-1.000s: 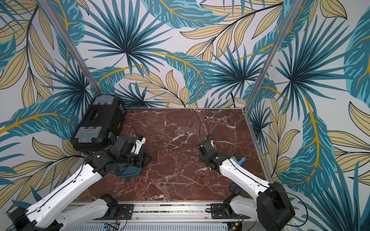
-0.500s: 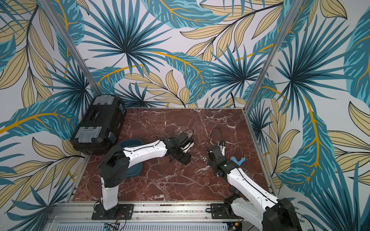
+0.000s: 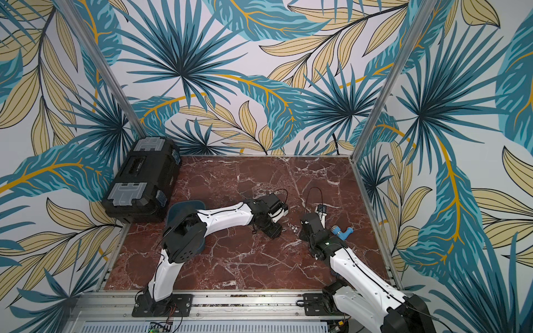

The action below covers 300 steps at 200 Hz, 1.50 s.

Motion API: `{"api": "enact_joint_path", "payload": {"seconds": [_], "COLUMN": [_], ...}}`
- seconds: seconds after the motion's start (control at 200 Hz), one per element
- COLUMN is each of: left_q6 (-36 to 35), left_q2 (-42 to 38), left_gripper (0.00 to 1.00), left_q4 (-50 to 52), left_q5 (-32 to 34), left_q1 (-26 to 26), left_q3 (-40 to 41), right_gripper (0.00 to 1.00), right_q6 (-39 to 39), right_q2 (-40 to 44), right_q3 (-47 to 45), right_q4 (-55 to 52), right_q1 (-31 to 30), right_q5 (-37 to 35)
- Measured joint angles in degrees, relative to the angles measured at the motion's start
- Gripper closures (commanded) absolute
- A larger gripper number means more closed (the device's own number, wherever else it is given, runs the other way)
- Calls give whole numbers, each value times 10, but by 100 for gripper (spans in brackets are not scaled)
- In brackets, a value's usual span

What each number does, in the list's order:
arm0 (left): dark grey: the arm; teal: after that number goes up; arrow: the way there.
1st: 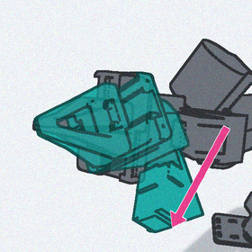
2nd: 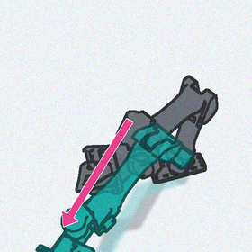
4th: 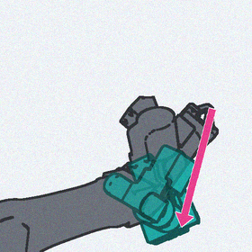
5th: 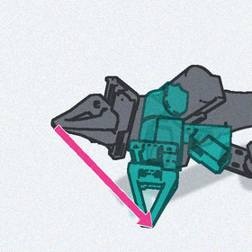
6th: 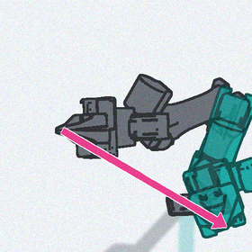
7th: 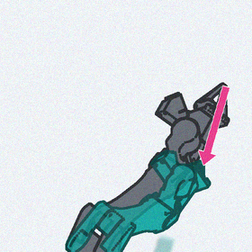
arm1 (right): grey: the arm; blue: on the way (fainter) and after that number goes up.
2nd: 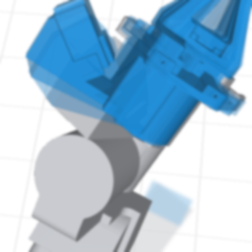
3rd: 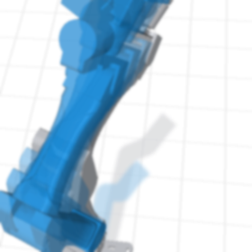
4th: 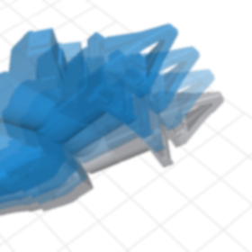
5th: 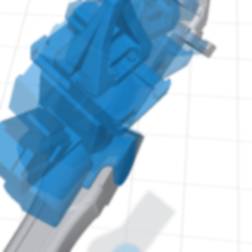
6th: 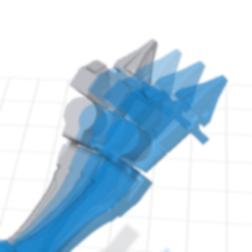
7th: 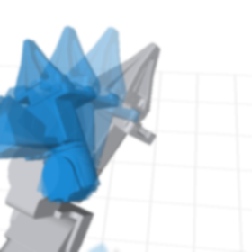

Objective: Put the screws on the desktop into the storage box
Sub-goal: Pick up the screw from the center of the board.

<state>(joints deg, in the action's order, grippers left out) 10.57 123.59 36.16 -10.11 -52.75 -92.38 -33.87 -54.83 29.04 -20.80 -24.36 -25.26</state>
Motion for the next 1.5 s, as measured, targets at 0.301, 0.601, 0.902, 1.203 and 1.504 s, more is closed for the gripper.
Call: {"api": "enact_joint_path", "payload": {"seconds": [0.301, 0.601, 0.902, 1.203, 1.504], "left_q6": [-16, -28, -37, -38, -38], "left_q2": [40, 47, 55, 60, 59], "left_gripper": [51, 60, 69, 80, 92], "left_q4": [2, 2, 0, -3, -6], "left_q5": [18, 35, 48, 56, 64], "left_q1": [-15, -23, -38, -41, -42], "left_q3": [-54, -62, -73, -78, -75], "right_gripper": [57, 57, 57, 57, 57], "right_q6": [-1, -2, -2, -2, -2], "right_q2": [-6, -6, -6, -6, -6], "right_q3": [0, 0, 0, 0, 0], "right_q4": [0, 0, 0, 0, 0], "right_q1": [0, 0, 0, 1, 1], "right_q5": [0, 0, 0, 0, 0]}}
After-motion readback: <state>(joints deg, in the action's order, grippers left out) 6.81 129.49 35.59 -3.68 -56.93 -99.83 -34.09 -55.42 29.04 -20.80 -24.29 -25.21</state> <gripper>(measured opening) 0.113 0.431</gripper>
